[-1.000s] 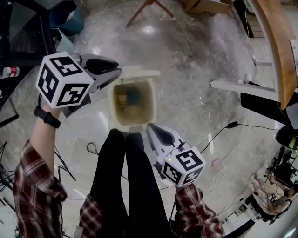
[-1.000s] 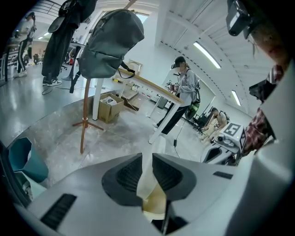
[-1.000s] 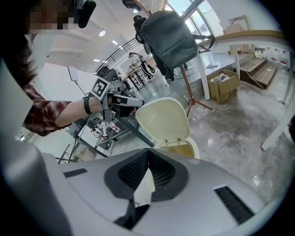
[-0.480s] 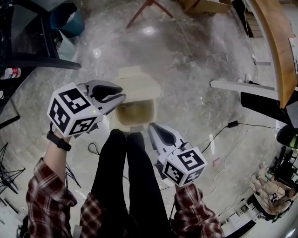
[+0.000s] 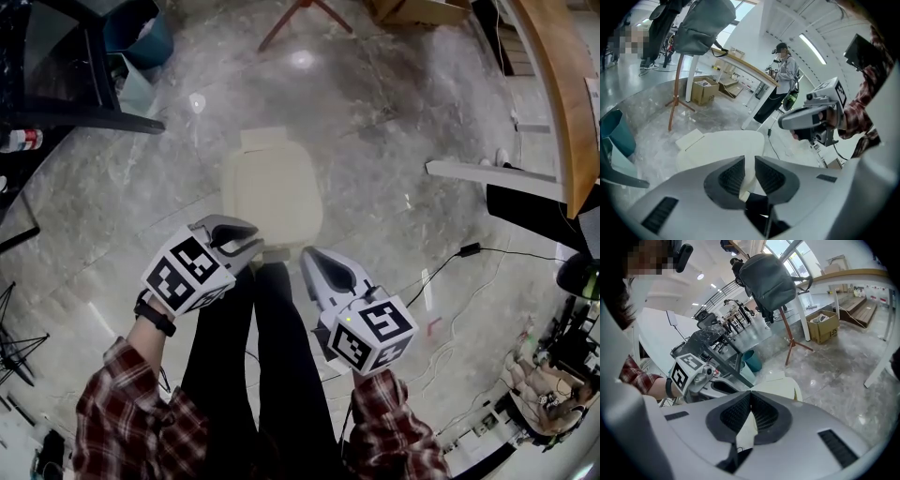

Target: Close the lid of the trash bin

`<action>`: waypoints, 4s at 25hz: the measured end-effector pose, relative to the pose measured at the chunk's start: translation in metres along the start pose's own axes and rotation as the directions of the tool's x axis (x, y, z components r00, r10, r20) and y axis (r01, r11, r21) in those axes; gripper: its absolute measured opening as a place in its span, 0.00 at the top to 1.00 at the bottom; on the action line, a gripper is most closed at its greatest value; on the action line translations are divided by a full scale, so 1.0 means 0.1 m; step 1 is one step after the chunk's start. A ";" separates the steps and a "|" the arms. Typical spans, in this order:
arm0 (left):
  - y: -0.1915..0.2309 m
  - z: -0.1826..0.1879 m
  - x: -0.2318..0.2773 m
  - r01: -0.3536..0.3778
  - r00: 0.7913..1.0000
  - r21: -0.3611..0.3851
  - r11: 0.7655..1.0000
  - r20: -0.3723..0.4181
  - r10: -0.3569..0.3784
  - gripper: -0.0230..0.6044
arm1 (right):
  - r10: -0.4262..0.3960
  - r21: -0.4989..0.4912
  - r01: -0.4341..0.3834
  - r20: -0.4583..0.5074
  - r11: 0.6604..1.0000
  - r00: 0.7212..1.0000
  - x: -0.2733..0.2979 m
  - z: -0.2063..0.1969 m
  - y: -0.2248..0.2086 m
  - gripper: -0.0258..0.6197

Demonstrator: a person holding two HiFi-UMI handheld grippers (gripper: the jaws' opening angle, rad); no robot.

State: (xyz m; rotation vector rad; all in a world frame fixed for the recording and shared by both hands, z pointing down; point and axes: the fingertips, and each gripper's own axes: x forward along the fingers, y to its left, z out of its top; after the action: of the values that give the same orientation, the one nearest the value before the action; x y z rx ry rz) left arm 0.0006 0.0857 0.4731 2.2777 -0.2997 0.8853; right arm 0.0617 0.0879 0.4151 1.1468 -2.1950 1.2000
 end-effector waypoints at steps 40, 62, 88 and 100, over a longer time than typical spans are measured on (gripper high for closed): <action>0.18 -1.24 1.16 -0.074 0.948 -0.004 0.997 -0.311 0.069 0.95 | -0.002 0.090 0.010 -0.090 0.996 0.996 0.22 -0.72 -0.33 0.94; 0.03 -0.46 0.60 -0.103 0.978 -0.024 0.994 -0.184 0.097 0.95 | -0.017 0.024 0.019 -0.068 1.000 0.998 0.09 -0.20 -0.09 0.94; -2.09 2.36 -3.24 -0.206 0.717 -0.076 0.976 0.667 0.203 0.95 | 0.249 -0.422 -0.108 0.295 0.900 0.923 -2.17 2.32 2.57 0.94; -2.24 2.56 -3.65 -0.271 0.637 -0.060 0.961 0.737 0.226 0.95 | 0.364 -0.515 -0.162 0.320 0.842 0.874 -2.39 2.57 2.95 0.94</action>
State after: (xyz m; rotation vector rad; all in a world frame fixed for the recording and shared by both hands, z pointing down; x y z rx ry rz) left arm -0.0437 0.0756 -0.0242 2.5916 -0.9820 0.0115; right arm -0.0223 0.0768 -0.0354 0.9531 -2.8328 0.4620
